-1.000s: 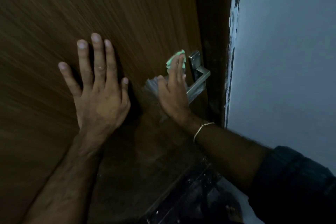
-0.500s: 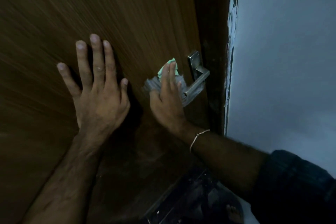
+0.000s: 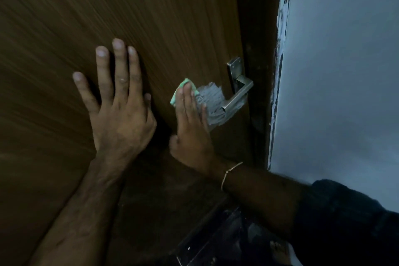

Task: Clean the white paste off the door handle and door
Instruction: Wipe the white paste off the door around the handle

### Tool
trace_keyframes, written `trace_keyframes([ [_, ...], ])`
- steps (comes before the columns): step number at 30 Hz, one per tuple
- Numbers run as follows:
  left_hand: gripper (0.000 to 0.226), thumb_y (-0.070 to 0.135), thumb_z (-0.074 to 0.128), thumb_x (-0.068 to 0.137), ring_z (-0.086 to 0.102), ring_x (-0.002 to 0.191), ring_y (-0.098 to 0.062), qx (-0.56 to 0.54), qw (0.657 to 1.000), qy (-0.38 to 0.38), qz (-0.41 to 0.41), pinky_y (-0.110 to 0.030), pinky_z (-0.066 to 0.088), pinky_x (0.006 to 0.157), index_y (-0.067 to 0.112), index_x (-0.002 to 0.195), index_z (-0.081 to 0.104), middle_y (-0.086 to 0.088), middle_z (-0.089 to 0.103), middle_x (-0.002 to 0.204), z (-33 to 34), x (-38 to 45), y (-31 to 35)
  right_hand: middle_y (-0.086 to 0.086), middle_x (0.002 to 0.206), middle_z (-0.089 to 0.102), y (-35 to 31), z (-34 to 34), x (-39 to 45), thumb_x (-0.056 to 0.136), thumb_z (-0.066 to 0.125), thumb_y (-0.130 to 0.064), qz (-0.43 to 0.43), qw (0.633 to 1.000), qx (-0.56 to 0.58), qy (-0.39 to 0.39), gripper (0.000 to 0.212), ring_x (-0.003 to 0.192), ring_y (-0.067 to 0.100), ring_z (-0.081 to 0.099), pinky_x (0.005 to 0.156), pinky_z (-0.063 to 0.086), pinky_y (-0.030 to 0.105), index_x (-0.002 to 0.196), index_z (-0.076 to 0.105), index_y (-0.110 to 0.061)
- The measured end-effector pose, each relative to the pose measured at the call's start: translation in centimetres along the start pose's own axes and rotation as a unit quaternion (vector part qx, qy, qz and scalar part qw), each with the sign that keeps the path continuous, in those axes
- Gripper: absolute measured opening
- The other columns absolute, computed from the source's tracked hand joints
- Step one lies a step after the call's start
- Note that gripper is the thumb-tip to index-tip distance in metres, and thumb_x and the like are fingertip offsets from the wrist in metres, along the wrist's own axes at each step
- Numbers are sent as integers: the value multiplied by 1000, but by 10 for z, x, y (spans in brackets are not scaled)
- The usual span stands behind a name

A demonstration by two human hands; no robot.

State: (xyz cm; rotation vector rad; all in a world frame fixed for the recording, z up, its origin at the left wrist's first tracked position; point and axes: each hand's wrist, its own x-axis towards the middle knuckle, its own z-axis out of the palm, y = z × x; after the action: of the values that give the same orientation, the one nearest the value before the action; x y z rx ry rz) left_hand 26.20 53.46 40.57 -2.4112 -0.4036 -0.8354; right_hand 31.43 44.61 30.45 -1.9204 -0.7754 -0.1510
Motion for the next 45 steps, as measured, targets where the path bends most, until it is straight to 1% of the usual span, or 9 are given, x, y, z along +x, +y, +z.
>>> trace_keyframes([
  [3,82,29,48,98,-4,156,-30,-10,1000,0,-10,-63,-2,118,12,162,-2,-7,-4,169,1,2,3,6,166,-9,-16,1,0,70,49,-15,12,999,41,16,99,153,18,-11,124,2,47,157,2,-8],
  [18,75,29,40,102,-17,152,-20,21,999,29,-22,-53,-7,121,10,161,0,-9,-2,169,3,0,9,1,164,-20,-13,-14,-6,79,59,-7,42,998,2,-49,102,150,12,-21,125,-2,38,156,-8,-12],
  [21,73,29,39,103,-18,153,-21,24,999,28,-13,-51,-9,122,9,161,-1,-10,-3,169,4,-4,9,-5,163,-20,-5,-14,-9,87,56,-10,54,996,-25,-59,95,150,8,-18,124,6,37,156,-9,-19],
  [26,73,31,36,103,-19,153,-21,23,999,21,-3,-47,-13,122,7,161,-2,-13,-4,169,6,-5,12,8,164,-20,1,-17,14,74,62,-9,82,993,83,-13,108,153,20,-12,123,15,46,155,-9,-6],
  [32,74,31,37,103,-21,152,-21,22,1000,10,20,-45,-18,121,6,161,-3,-13,-6,169,5,-6,9,-7,161,-29,10,-29,49,81,59,-11,240,953,181,-23,107,152,19,-9,123,16,48,154,-19,-19],
  [36,74,31,37,104,-21,153,-22,30,999,8,16,-47,-16,122,7,160,-6,-12,-11,168,7,-8,10,-6,161,-28,15,-39,59,85,56,-7,252,945,207,-31,102,152,25,-2,120,15,34,154,-19,-18],
  [39,74,31,34,104,-20,153,-23,26,999,10,20,-48,-15,122,6,160,-6,-11,-14,167,7,-7,11,-9,159,-33,12,-37,55,85,59,-9,231,953,192,-38,106,152,25,-3,119,27,44,153,-22,-21],
  [43,74,32,34,104,-21,153,-23,32,999,13,19,-48,-16,122,6,160,-5,-12,-12,168,7,-6,10,-3,160,-32,14,-30,37,85,65,-14,207,962,167,-55,110,152,20,-13,120,10,34,153,-22,-18],
  [45,75,31,37,103,-23,152,-21,23,999,11,18,-47,-17,121,6,160,-5,-10,-15,166,7,-6,12,-2,160,-30,9,-27,31,82,62,-11,192,967,159,-44,109,152,21,-12,121,14,37,154,-20,-18],
])
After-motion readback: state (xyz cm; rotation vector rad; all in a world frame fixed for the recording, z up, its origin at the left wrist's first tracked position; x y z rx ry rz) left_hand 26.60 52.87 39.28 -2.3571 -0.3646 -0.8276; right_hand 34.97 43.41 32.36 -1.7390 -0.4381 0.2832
